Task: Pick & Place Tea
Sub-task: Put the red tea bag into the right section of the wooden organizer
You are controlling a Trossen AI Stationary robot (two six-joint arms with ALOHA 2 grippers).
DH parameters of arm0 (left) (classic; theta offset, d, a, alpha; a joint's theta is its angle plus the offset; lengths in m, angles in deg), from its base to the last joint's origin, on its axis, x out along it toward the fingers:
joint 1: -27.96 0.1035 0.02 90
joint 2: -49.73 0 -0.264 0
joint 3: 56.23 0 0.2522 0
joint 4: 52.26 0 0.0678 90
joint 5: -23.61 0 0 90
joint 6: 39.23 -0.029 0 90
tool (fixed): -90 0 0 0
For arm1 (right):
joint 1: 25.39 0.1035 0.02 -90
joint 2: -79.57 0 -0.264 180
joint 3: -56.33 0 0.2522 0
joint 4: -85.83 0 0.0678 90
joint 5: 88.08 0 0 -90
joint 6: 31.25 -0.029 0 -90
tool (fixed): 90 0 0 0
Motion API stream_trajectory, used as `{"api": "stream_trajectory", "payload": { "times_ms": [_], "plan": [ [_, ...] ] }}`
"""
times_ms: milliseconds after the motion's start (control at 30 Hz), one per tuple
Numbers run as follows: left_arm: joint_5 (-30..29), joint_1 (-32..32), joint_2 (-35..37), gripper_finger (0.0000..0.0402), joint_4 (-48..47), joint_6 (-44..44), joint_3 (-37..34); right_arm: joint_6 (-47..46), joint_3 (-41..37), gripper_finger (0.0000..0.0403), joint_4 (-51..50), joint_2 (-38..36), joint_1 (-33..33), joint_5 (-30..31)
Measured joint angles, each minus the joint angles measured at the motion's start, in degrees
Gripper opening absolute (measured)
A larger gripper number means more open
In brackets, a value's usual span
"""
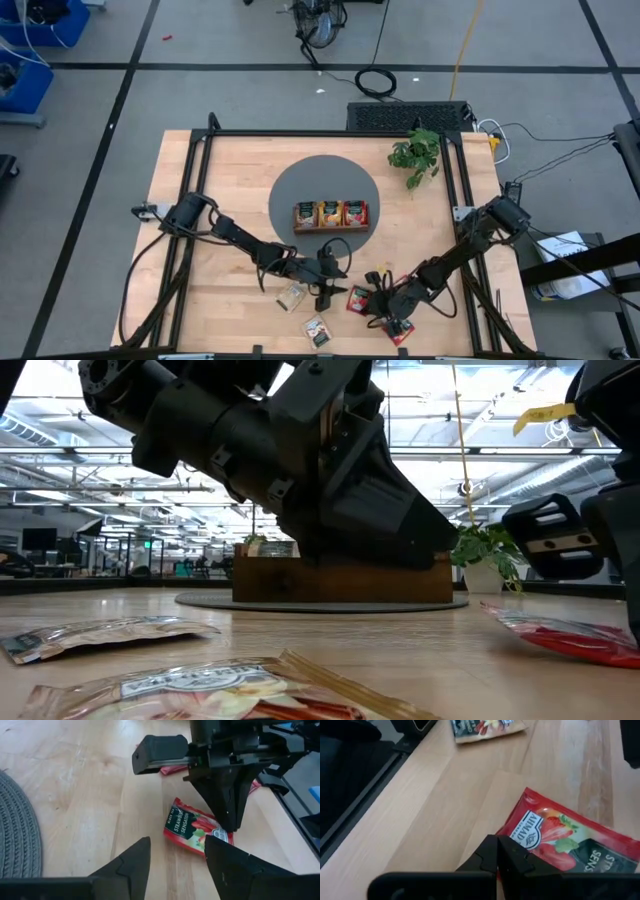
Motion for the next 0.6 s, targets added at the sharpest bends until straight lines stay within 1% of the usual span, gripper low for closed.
{"api": "stream_trajectory", "payload": {
  "times_ms": [67, 233, 367, 467, 533, 600],
  "plan": [
    [0.03, 0.05, 0.02, 0.0191, -0.01, -0.65, 0.0, 0.36, -0.04, 0.0, -2.73, -0.05, -0.07, 0.01],
    [0.61, 0.83, 0.01, 0.0191, -0.28, 0.39, -0.02, 3.15, -0.53, 0.0, -3.36, 1.9, -1.01, 0.16],
    [1.44, 1.55, 0.01, 0.0191, -0.32, 1.01, 0.03, 3.49, -0.41, 0.0, -2.33, 4.96, -1.96, 0.19],
    [3.18, 1.95, -0.09, 0.0191, -0.7, 2.01, 0.67, 3.5, -0.57, 0.0, -0.93, 5.76, -2.03, -0.04],
    [4.08, 1.95, -0.74, 0.0191, -2.6, 2.54, 1.91, 3.58, -0.54, 0.0, -0.82, 5.83, -2.03, -0.52],
    [4.51, 1.72, -0.97, 0.0191, -7.67, 2.99, 2.79, 3.58, -0.59, 0.0, -0.91, 5.86, -2.03, -0.69]
  ]
}}
